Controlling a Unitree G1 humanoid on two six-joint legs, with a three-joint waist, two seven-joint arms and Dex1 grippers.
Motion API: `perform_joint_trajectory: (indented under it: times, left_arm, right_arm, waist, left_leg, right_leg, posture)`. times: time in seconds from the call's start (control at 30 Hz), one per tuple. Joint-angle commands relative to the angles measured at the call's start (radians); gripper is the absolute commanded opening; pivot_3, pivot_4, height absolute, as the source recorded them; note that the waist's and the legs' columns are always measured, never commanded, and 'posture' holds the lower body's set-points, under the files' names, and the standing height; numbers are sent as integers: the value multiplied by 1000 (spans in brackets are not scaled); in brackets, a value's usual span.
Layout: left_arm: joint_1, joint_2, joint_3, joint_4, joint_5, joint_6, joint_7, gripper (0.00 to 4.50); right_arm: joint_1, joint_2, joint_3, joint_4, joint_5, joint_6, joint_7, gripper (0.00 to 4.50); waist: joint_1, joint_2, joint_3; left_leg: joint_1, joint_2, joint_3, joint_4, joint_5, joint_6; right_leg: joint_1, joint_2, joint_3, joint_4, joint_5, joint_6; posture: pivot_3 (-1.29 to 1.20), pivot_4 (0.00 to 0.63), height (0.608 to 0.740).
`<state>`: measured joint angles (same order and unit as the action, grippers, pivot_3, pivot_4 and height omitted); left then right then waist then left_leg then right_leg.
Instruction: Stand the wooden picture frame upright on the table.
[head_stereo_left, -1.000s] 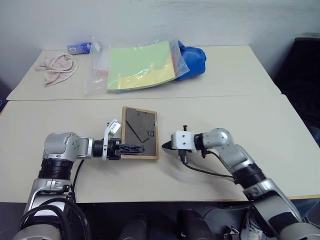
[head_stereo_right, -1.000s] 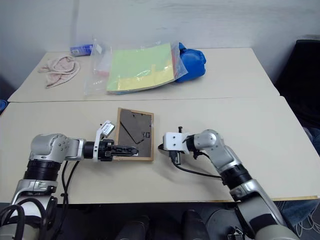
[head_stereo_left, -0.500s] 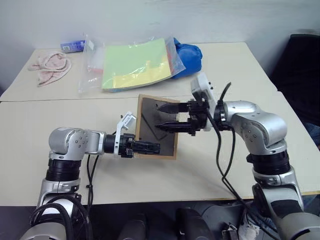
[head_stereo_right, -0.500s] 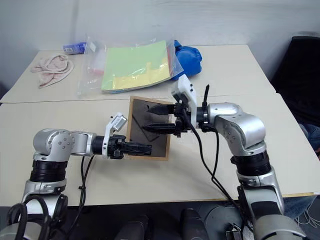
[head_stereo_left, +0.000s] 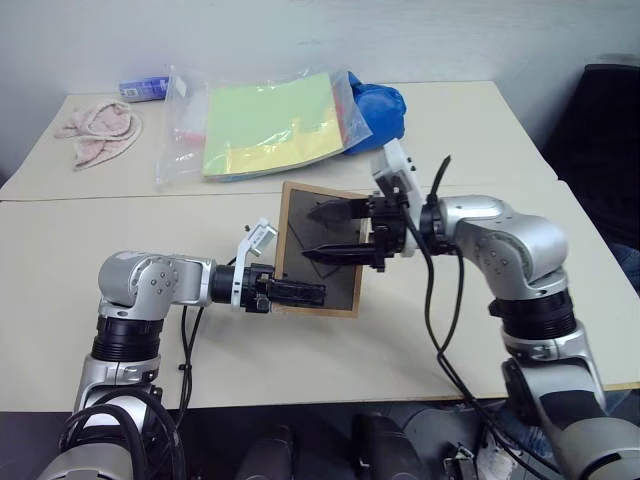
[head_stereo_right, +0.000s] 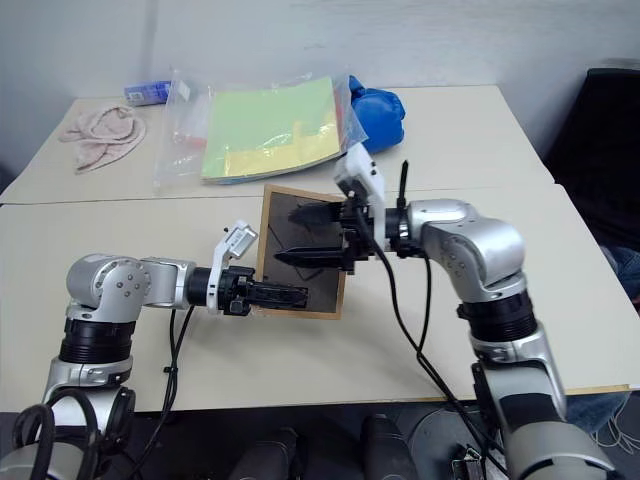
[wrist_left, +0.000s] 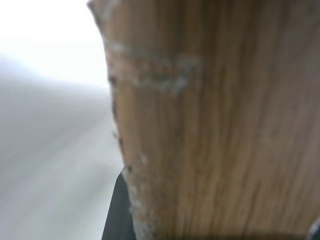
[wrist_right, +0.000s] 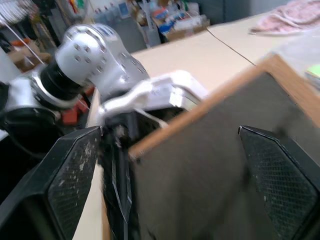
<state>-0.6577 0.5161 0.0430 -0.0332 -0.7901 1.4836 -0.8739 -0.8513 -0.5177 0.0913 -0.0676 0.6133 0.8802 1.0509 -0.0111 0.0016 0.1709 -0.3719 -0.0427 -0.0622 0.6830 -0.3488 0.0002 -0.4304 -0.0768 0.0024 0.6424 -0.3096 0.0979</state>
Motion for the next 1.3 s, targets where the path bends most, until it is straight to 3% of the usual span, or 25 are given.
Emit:
perform_joint_trajectory:
  times: [0.03,0.33,0.57,0.73,0.87,1.0,1.07,1.13,1.23,1.3]
  left_arm:
    - [-17,18,7,-31,-32,-32,-24,855]
    - [-54,26,-48,13,-7,-79,-22,855]
    - [-65,53,-61,66,8,-126,-38,855]
    - [-65,61,-64,71,2,-135,-42,855]
    - [-69,63,-57,60,-13,-118,-43,855]
    - [-76,70,-51,56,-31,-90,-54,855]
    - [-81,70,-50,48,-39,-80,-59,855]
    - [-86,66,-50,37,-51,-66,-61,855]
    - [-102,56,-46,34,-68,-38,-60,855]
    - [-115,51,-40,39,-82,-15,-57,855]
  right_arm:
    - [-26,-16,-32,13,3,-15,3,4500]
    - [38,50,20,-156,87,50,-4,4500]
    - [68,-50,-41,-222,125,85,-16,4500]
    - [100,-153,-37,-246,76,1,25,4500]
    - [165,-257,1,-176,-189,-400,76,4500]
    - [196,-255,51,59,-541,-1151,-7,4500]
    - [154,-226,82,228,-771,-1602,-182,4500]
    - [95,-189,100,363,-1028,-1898,-413,4500]
    - [18,-137,127,474,-1356,-2036,-747,4500]
    - [-27,-99,142,513,-1489,-2049,-948,4500]
  waist:
    - [3,0,0]
    - [-3,-1,0]
    - [8,-1,1]
    - [10,-2,1]
    - [10,-4,2]
    - [6,-5,3]
    - [3,-5,3]
    - [-6,-5,3]
    - [-18,-6,3]
    - [-20,-6,4]
  left_leg:
    - [0,0,0,0,0,0]
    - [0,0,0,-1,0,-1]
    - [0,0,0,0,0,0]
    - [0,0,0,-1,0,0]
    - [0,0,0,-1,0,0]
    - [0,-1,1,0,0,0]
    - [1,0,4,-1,1,0]
    - [1,0,5,-1,1,-1]
    - [0,0,7,-2,1,-2]
    - [0,-1,7,-2,1,-2]
  right_leg:
    - [0,0,0,0,0,0]
    - [-1,0,0,1,0,0]
    - [-1,0,0,0,0,0]
    - [-1,0,0,-1,0,0]
    - [-1,0,0,-1,0,0]
    - [-1,0,1,0,0,0]
    - [-2,1,3,1,0,0]
    - [-4,2,3,2,0,0]
    - [-9,3,4,5,0,0]
    - [-13,6,5,10,0,0]
  posture:
    - [0,150,740]
    - [0,150,740]
    - [0,150,740]
    - [0,150,740]
    - [0,150,740]
    - [0,150,740]
    - [0,150,740]
    - [0,150,740]
    - [0,150,740]
    - [0,150,740]
